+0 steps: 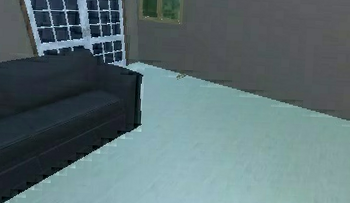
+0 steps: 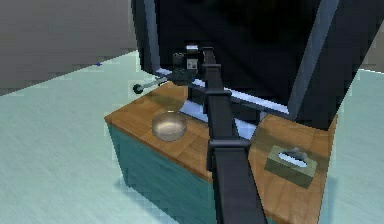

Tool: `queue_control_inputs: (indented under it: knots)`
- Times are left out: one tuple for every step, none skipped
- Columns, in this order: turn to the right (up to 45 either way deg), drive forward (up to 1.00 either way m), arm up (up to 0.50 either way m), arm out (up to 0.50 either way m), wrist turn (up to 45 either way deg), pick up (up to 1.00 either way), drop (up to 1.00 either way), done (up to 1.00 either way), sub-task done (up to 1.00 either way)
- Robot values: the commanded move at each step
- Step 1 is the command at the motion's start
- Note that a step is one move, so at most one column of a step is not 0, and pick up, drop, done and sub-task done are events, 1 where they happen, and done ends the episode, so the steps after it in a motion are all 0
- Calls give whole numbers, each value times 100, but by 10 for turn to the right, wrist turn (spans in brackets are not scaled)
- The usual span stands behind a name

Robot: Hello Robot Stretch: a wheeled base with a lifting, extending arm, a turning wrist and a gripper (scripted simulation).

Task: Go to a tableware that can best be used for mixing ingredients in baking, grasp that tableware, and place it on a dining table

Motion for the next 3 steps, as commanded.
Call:
queue_control_inputs:
  knots:
    - [0,0,0,0,120,0,0,0,0]
    - [0,0,-30,0,0,0,0,0,0]
    - [0,0,0,0,0,100,0,0,0]
